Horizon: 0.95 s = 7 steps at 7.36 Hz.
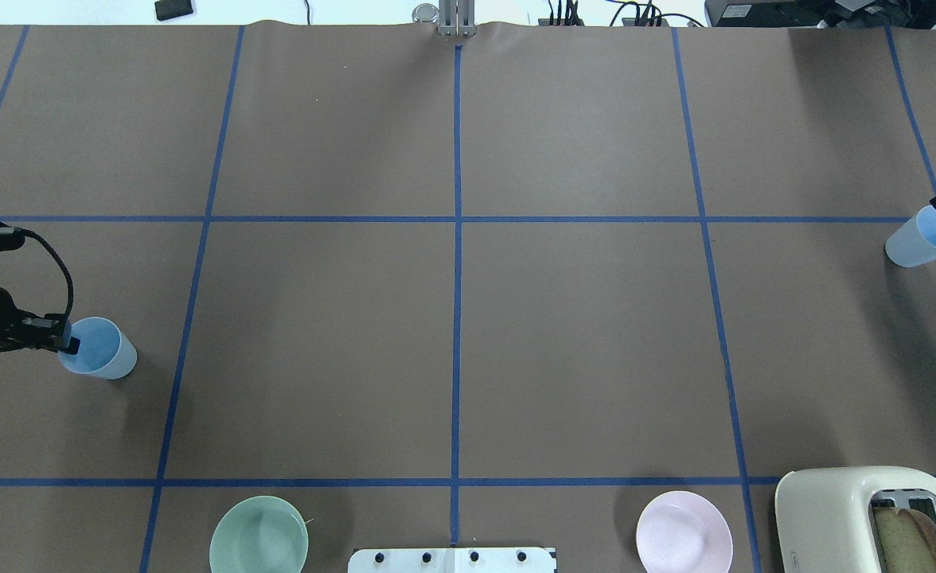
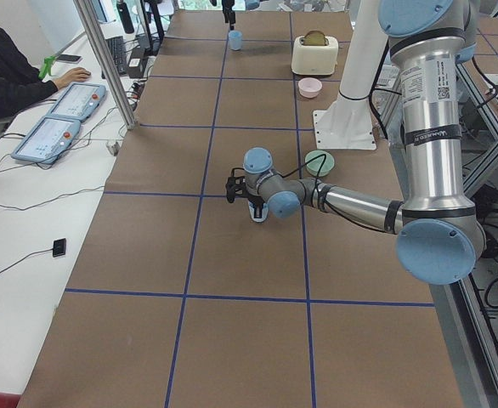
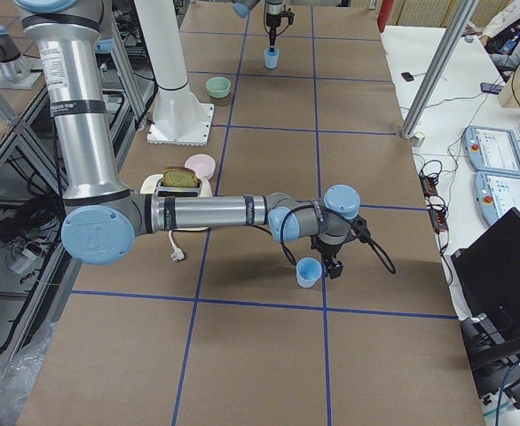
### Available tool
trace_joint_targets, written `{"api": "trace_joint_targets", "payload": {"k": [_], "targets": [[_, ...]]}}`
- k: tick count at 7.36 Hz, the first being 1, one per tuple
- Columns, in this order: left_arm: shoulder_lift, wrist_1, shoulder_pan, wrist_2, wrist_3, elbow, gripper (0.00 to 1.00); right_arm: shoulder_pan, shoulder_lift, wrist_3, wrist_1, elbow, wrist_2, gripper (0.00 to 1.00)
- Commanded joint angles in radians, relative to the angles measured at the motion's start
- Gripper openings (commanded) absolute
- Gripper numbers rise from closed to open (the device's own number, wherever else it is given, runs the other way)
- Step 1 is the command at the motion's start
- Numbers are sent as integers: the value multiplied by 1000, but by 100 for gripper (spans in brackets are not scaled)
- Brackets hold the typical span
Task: Stack blue cups with both arms
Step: 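Carry the light-blue cup with the left gripper to the table center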
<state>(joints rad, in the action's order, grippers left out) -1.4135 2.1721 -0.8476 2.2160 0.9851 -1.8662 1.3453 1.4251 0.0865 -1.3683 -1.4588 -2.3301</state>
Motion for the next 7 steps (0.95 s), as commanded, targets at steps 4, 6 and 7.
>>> {"api": "trace_joint_targets", "payload": {"k": [4,6,7], "targets": [[-4,-15,-10,13,30,-57,0,0,-2,1,0,0,0,100],[-159,-216,-14,41,70,-59,0,0,-5,1,0,0,0,100],[-289,-385,-18,36,70,-57,0,0,-6,1,0,0,0,100]]}}
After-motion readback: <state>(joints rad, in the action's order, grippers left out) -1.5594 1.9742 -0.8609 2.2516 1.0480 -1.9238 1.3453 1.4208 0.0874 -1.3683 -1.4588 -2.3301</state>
